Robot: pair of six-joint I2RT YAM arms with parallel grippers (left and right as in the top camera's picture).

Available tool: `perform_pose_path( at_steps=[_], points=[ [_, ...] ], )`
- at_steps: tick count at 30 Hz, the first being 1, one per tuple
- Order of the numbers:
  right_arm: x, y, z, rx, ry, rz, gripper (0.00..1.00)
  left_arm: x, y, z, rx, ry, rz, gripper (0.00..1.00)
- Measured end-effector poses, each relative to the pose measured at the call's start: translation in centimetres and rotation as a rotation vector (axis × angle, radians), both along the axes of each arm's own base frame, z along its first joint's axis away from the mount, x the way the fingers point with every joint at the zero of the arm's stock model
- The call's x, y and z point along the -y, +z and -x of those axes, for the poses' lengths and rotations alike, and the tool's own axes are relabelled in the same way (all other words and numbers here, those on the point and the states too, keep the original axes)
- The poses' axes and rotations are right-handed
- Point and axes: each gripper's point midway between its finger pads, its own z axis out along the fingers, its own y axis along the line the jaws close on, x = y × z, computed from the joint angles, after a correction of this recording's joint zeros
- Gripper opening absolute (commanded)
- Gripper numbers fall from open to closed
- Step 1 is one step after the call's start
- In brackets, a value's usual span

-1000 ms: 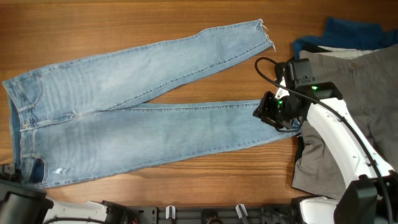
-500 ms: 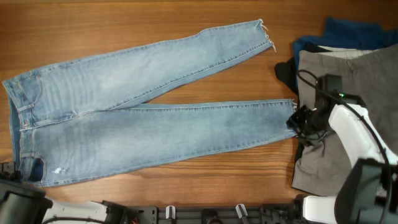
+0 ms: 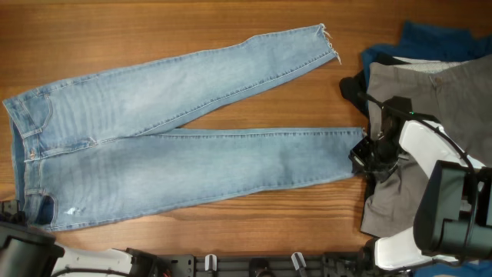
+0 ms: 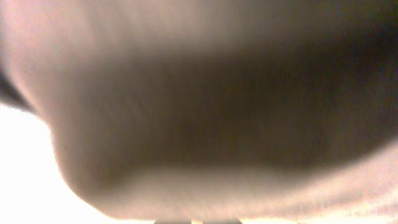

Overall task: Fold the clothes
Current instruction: 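Lift the lower leg and lay it over the upper leg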

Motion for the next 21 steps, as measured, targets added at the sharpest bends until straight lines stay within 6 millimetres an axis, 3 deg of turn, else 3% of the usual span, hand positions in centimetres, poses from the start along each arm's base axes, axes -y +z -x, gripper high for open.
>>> perform_pose_path(
  at_steps=[3,6,7,10,13,16,18,21],
  points=[
    [-0.3,1.4,0.6,-0.011,0.025,-0.018,0.04,0.5,0.2,0.2,-0.009,0.000,0.025,0.04],
    [-0.2,6.1,-1.2,0.106,0.066,-0.014,0.04,2.9,1.0,0.9,-0.031,0.002,0.111,0.04],
    [-0.1,9.2,-2.6,0.201,0.082,-0.003,0.04,3.6,2.2,1.1,-0.029,0.003,0.118,0.04],
    [0.0,15.4,-4.8,0.361,0.096,0.016,0.04,3.6,5.3,1.1,-0.003,0.005,0.049,0.04],
    [0.1,24.1,-7.3,0.608,0.115,0.054,0.04,3.2,11.3,0.9,0.055,0.011,-0.136,0.04],
    [0.1,29.4,-8.6,0.755,0.125,0.074,0.04,3.5,14.7,1.2,0.080,0.023,-0.240,0.04],
    [0.1,31.2,-9.5,0.826,0.127,0.082,0.04,3.8,15.8,1.7,0.077,0.036,-0.272,0.04],
    [0.1,31.8,-10.3,0.856,0.110,0.080,0.04,4.0,16.3,1.9,0.071,0.043,-0.286,0.04]
  ],
)
